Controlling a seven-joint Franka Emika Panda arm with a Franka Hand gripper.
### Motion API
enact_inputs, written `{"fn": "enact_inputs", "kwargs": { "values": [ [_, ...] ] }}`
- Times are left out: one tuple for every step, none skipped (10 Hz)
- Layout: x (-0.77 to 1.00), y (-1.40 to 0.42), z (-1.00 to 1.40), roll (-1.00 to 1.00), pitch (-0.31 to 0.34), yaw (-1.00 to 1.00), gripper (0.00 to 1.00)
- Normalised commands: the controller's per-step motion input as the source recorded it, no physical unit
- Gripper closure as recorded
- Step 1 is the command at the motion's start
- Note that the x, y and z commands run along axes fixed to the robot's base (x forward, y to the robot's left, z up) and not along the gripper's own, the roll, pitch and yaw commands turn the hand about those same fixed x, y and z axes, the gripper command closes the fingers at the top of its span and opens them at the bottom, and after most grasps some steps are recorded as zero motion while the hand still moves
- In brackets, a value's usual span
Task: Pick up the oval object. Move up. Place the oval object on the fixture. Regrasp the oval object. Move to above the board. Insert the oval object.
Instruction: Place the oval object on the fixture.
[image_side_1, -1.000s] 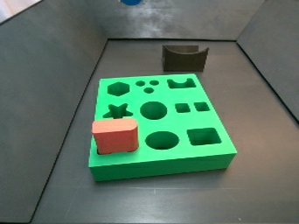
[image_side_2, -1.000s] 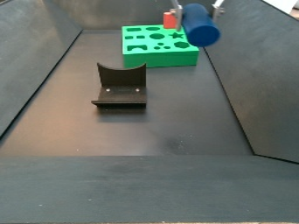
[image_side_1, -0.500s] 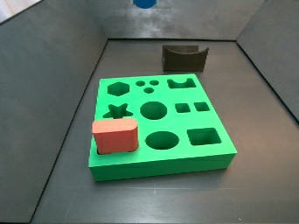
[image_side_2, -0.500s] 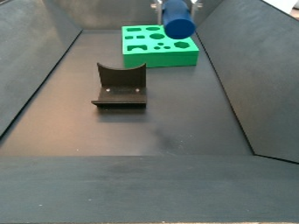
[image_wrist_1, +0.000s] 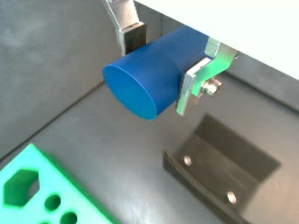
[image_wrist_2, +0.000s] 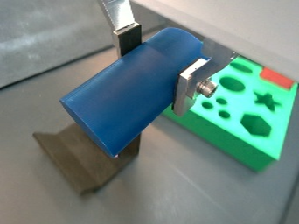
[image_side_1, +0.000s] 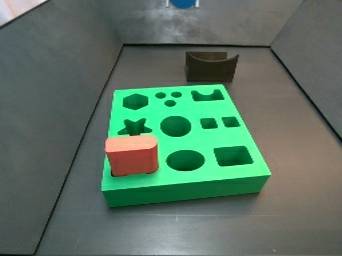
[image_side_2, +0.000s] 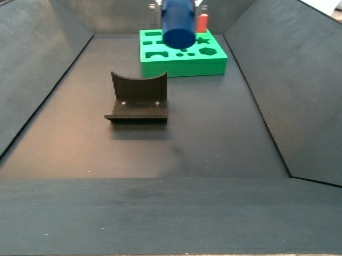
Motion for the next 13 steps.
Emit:
{"fn": "enact_inputs", "kwargs": {
  "values": [
    [1.0, 0.12, 0.0, -1.0, -0.027, 0.0, 1.0],
    [1.0, 0.11, 0.0, -1.0, -0.007, 0.0, 1.0],
    [0.96, 0.09, -0.01, -1.0, 0.02, -0.01, 1.0],
    [0.83, 0.07, -0.01, -1.0, 0.04, -0.02, 1.0],
    [0.72, 0.06, -0.01, -1.0, 0.058, -0.03, 1.0],
    [0.66, 0.05, -0.01, -0.99, 0.072, -0.04, 1.0],
    [0.52, 0.05, -0.01, -0.76, 0.078, -0.06, 1.0],
    [0.39, 0.05, -0.01, -0.53, 0.079, -0.07, 1.0],
    [0.29, 0.05, -0.01, -0.35, 0.079, -0.08, 1.0],
    [0.19, 0.03, 0.0, -0.24, 0.072, -0.08, 1.0],
    [0.14, 0.13, -1.0, -1.0, 0.259, -0.04, 1.0],
    [0.12, 0.14, -1.0, -1.0, 0.238, -0.05, 1.0],
    [0.14, 0.14, -1.0, -0.96, 0.244, -0.11, 1.0]
  ]
}}
